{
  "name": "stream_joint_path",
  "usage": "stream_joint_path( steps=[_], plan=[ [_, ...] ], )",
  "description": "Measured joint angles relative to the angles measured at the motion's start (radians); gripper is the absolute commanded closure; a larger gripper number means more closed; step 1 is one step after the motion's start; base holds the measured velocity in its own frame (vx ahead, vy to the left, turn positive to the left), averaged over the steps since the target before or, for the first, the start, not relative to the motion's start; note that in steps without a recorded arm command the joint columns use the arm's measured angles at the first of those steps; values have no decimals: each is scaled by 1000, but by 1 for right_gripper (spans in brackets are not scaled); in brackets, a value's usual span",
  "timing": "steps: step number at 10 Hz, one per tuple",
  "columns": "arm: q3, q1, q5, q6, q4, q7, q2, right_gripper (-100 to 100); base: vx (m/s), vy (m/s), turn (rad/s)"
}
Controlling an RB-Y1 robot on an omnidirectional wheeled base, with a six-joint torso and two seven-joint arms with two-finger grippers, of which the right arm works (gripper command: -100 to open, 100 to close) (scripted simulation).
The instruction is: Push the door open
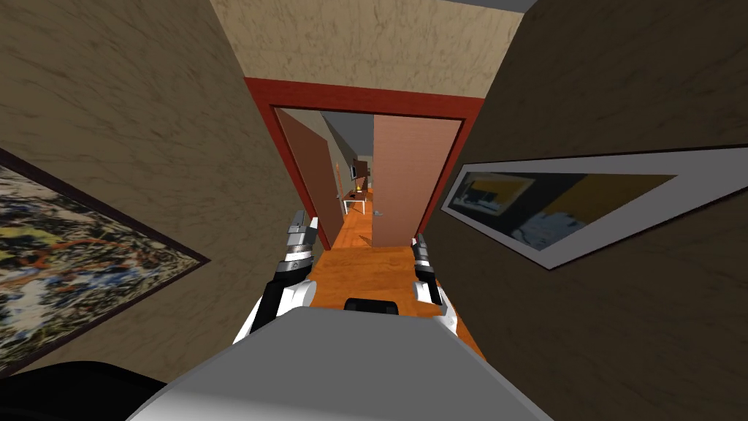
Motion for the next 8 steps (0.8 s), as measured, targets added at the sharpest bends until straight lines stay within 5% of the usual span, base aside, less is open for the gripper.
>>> stream_joint_path(
  steps=[8],
  plan=[
    [-5,-90,-6,-40,208,-1,-5,-100,83,31,37]
  ],
)
